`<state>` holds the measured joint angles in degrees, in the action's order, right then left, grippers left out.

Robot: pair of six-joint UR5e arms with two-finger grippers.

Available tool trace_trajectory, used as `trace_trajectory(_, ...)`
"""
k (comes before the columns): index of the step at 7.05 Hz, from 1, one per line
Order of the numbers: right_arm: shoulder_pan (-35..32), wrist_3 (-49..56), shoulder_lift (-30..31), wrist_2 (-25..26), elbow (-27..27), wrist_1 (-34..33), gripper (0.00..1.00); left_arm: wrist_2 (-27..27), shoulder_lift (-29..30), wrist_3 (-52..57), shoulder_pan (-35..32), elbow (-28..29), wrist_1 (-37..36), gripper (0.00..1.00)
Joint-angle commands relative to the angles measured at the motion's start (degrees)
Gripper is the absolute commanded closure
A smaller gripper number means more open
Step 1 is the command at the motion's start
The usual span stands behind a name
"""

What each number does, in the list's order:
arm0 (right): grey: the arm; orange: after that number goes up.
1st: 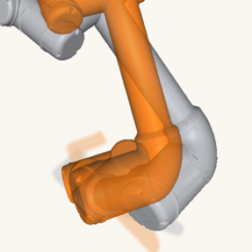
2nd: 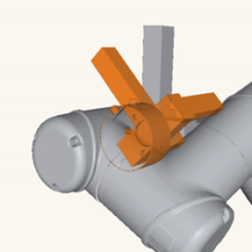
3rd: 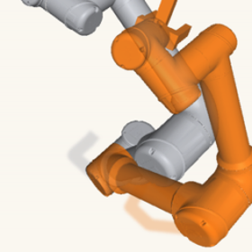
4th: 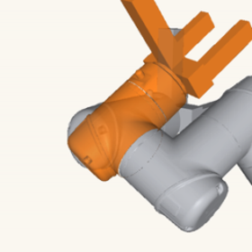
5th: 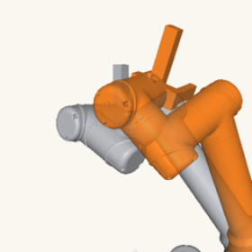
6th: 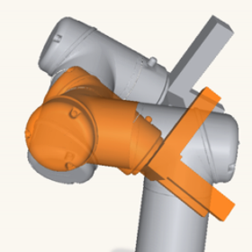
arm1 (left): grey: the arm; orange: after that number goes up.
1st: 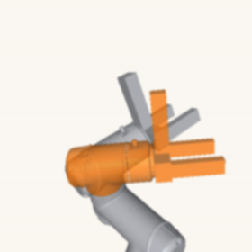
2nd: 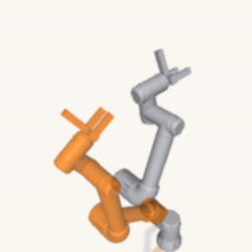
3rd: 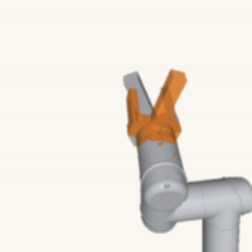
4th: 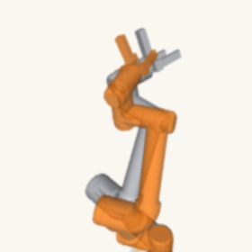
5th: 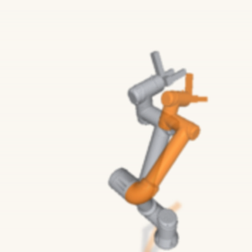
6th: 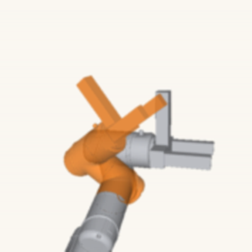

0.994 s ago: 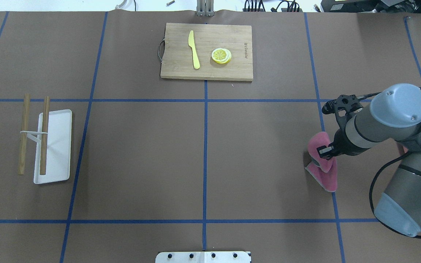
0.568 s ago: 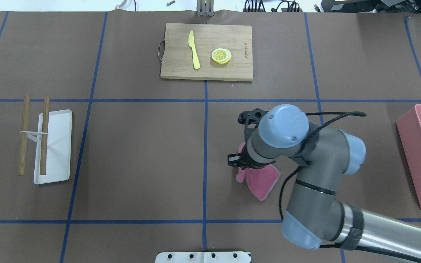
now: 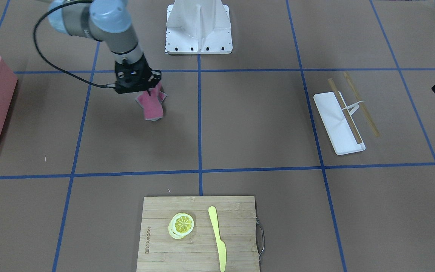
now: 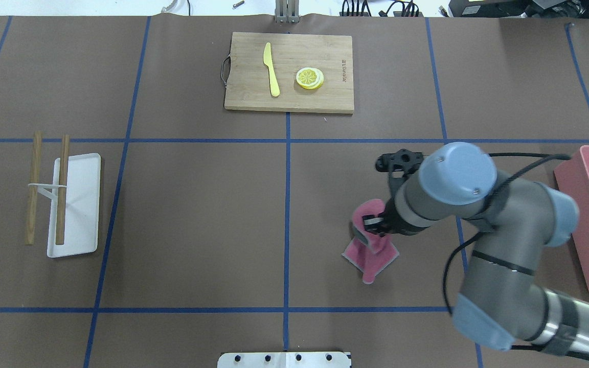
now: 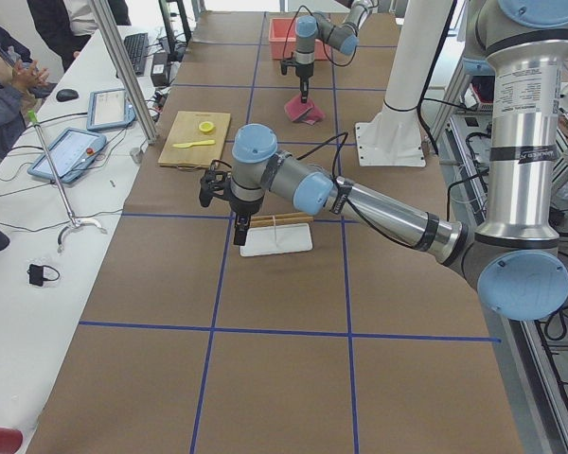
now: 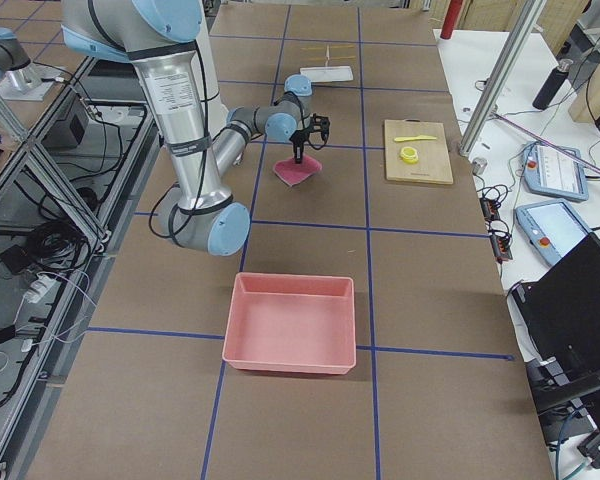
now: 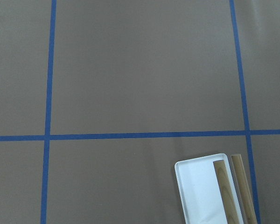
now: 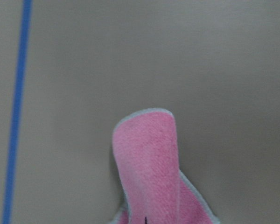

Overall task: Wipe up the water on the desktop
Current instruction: 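Wipe the pink cloth back and forth across the table with the right gripper, then carry the pink cloth into the pink bin and release it with the right gripper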

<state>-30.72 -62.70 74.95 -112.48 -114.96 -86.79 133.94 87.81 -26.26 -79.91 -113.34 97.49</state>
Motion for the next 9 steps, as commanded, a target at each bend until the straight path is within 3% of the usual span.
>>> trace_trajectory(1,-13.77,16.22,18.32,-8.42,-10.07,-0.22,1.0,0.09,-1.4,0.06,-0.85,-0.56,0.24,0.03)
trace_trajectory(3,-31.24,37.35,29.34,-16.68,-12.31,-0.4,1.0,1.32,-2.54,0.06,-0.95,-1.09,0.33,0.03)
trace_trajectory(4,-39.07,49.74,31.73,-17.24,-11.96,-3.79,1.0,1.32,-3.25,0.06,-0.95,-1.61,0.33,0.02)
trace_trajectory(6,-53.15,75.24,30.36,-16.64,-11.08,-20.54,1.0,1.41,-4.14,0.06,-0.95,-1.8,0.42,0.02)
trace_trajectory(7,-54.69,78.57,30.87,-16.46,-10.38,-22.7,0.84,1.41,-4.14,0.06,-0.95,-1.71,0.42,0.02)
trace_trajectory(8,-54.71,78.78,31.31,-17.24,-8.54,-22.02,0.01,1.41,-4.14,0.06,-0.95,-1.88,0.42,0.02)
trace_trajectory(9,-54.71,78.96,30.97,-17.07,-7.66,-22.02,0.0,1.41,-4.14,0.06,-1.38,-1.97,0.42,0.02)
